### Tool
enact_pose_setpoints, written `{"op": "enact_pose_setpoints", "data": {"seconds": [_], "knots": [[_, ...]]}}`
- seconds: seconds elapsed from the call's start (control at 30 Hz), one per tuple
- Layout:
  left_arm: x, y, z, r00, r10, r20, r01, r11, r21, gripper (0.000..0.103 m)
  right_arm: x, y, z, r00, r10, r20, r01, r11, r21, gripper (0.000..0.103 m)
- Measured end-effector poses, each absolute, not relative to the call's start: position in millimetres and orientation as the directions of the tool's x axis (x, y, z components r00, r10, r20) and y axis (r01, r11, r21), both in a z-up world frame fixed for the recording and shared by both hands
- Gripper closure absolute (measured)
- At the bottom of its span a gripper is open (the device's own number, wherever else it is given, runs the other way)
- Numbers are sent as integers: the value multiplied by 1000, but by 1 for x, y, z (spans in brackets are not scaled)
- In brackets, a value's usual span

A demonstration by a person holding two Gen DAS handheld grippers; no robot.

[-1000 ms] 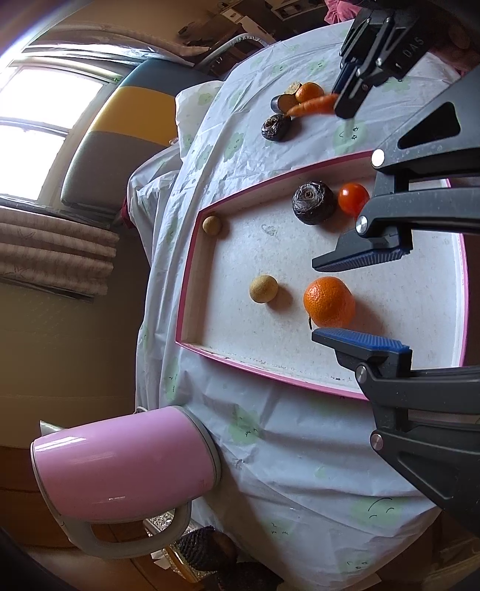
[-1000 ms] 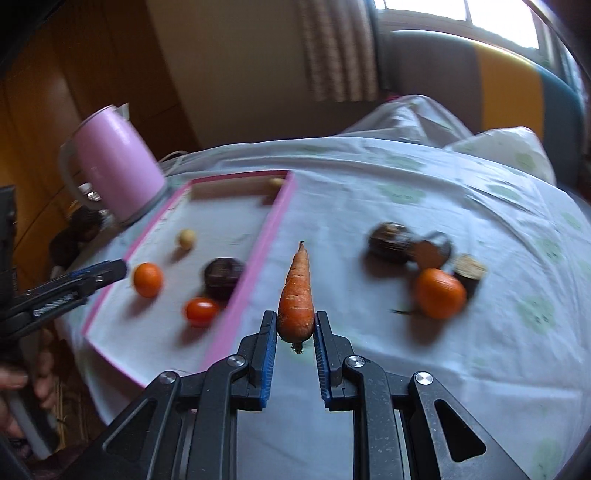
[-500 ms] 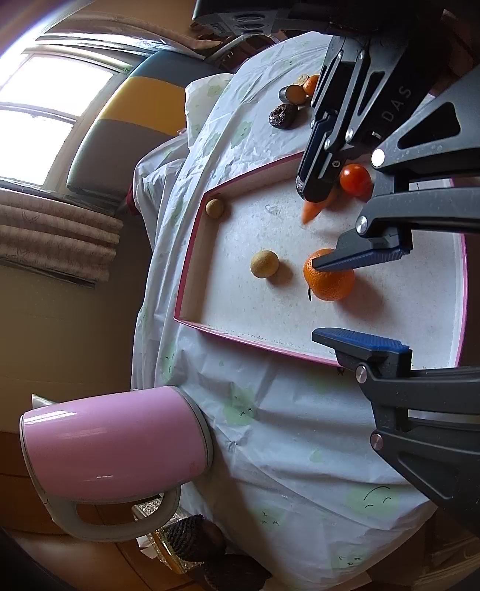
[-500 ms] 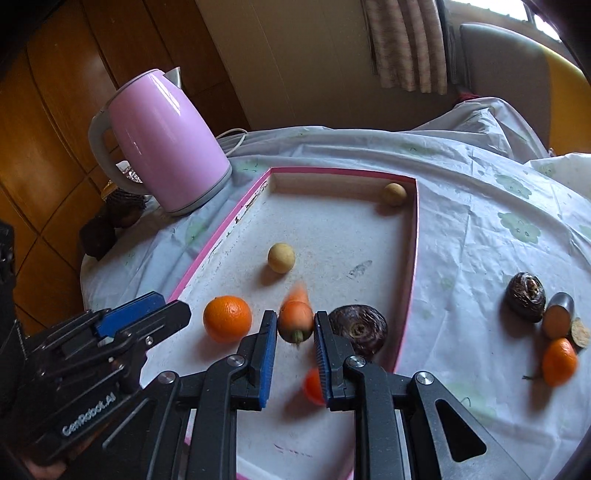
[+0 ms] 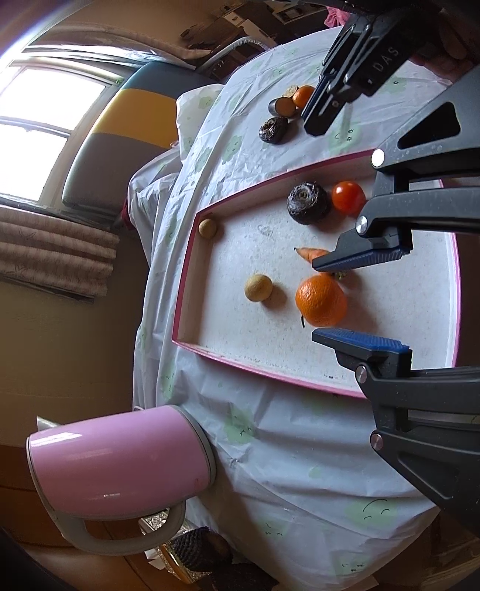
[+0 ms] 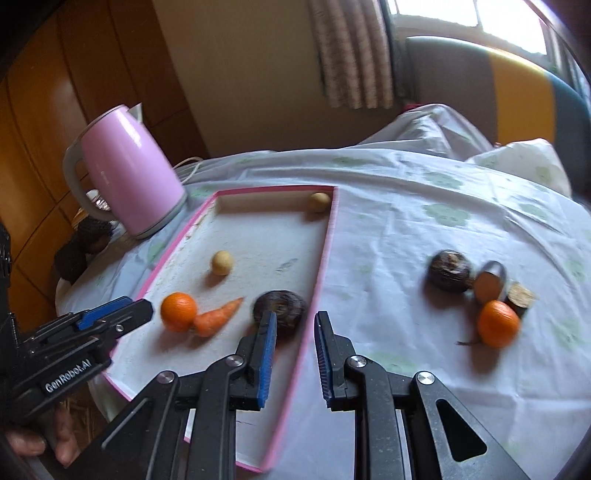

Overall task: Organize fruits
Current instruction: 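Grasp the cut dark eggplant slice with the right tool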

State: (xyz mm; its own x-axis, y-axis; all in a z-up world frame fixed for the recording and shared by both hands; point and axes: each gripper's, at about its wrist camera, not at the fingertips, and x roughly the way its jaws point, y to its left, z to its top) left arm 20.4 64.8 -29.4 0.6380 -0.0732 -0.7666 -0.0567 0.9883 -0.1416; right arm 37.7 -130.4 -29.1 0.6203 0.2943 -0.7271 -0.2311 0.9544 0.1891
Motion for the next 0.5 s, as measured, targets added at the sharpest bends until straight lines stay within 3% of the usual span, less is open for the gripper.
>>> {"op": "enact_pose_setpoints", "data": {"seconds": [0.5], "knots": [[18, 26, -25, 630, -136, -765, 62, 990, -125, 72, 19, -254, -53, 643, 79, -762, 109, 975, 193, 81]]}}
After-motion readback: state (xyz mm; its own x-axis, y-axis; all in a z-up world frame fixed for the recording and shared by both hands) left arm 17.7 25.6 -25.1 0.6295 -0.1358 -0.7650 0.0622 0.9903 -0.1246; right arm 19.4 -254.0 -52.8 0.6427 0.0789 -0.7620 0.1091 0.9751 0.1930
